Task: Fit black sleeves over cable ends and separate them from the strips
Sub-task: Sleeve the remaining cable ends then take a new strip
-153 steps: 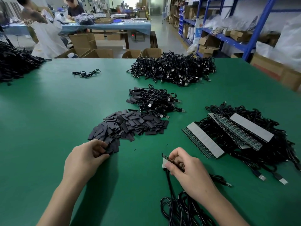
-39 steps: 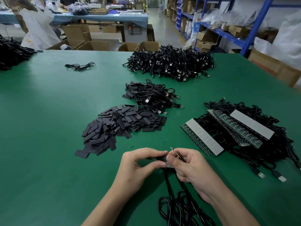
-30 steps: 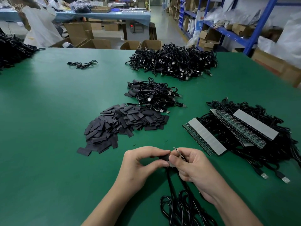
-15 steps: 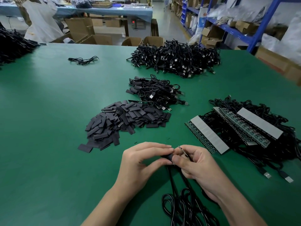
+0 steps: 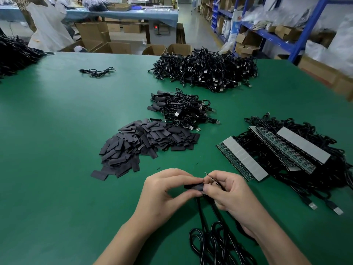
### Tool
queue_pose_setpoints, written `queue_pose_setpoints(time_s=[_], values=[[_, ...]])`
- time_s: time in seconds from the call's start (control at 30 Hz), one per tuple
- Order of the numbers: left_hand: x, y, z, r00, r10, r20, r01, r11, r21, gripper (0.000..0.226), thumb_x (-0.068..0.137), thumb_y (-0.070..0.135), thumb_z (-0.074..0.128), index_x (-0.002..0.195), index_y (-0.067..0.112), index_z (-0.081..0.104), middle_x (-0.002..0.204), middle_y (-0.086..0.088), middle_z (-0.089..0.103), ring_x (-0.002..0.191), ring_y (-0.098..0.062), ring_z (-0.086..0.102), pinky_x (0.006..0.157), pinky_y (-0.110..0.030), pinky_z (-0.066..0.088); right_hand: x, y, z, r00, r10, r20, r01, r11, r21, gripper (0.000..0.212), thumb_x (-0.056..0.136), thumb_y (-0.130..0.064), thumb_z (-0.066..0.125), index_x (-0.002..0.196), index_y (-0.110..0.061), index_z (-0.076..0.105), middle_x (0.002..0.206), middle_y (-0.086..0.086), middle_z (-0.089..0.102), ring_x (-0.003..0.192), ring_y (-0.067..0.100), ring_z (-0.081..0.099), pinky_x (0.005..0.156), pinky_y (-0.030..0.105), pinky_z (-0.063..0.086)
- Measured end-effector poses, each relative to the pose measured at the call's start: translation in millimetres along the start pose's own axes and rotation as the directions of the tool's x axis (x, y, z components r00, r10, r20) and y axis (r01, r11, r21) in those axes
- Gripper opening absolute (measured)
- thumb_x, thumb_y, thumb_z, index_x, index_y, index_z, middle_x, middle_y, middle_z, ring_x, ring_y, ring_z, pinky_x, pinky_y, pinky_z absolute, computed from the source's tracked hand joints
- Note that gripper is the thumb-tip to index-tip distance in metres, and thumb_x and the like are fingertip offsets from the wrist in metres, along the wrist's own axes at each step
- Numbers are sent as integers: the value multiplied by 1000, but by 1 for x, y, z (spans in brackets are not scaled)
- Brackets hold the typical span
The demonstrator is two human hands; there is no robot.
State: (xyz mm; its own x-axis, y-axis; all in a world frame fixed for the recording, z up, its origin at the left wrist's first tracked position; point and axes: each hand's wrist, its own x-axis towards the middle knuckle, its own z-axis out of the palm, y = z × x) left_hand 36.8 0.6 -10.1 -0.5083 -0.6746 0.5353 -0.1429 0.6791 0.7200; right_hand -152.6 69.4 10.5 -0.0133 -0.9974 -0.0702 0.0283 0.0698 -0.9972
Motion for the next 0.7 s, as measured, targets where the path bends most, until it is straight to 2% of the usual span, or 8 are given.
queue_pose_setpoints(time_s=[0.1,0.23,0.37,0.5,0.6,0.7], values=[[0,-2,-3,999,43,9,-43,994,102,20,88,34,82,105,23,82,100,15,74,92,-5,70,78,-33,58,0,4,-1,999,-27,-34,23,995,-100,13,86,-14,67,76,-21,70,53,-17,50,45,-3,41,47,6,32],[2,-2,-3,995,97,34,-102,978,180,17,90,35,81,106,28,81,99,18,72,90,-2,68,75,-31,57,0,6,-3,998,-15,-61,0,973,-231,11,82,-25,68,78,-15,67,53,-16,41,50,-1,33,48,13,28],[0,-2,-2,994,96,43,-103,977,185,15,90,34,80,105,29,80,99,19,71,89,-1,67,74,-31,57,1,8,-2,996,-7,-87,-16,965,-261,16,79,-30,68,80,-14,66,56,-14,40,54,5,32,51,20,27],[0,-2,-1,996,78,42,-84,978,189,14,90,34,80,103,29,81,99,20,72,90,1,67,76,-28,56,1,10,-2,996,-6,-91,-18,965,-260,17,78,-32,67,79,-15,67,57,-14,43,55,3,34,51,18,27],[0,-2,-1,998,42,38,-48,986,162,14,90,36,80,102,28,81,99,20,73,91,0,68,77,-27,56,1,10,-2,995,-13,-97,-13,965,-261,26,74,-40,67,82,-15,68,59,-12,45,57,6,35,52,22,27],[0,-1,0,999,15,32,-19,990,141,15,90,37,79,101,28,82,98,20,73,91,-1,68,78,-28,57,1,11,-2,995,-16,-98,-9,967,-254,22,77,-37,68,82,-15,69,59,-11,46,58,6,36,53,22,28]])
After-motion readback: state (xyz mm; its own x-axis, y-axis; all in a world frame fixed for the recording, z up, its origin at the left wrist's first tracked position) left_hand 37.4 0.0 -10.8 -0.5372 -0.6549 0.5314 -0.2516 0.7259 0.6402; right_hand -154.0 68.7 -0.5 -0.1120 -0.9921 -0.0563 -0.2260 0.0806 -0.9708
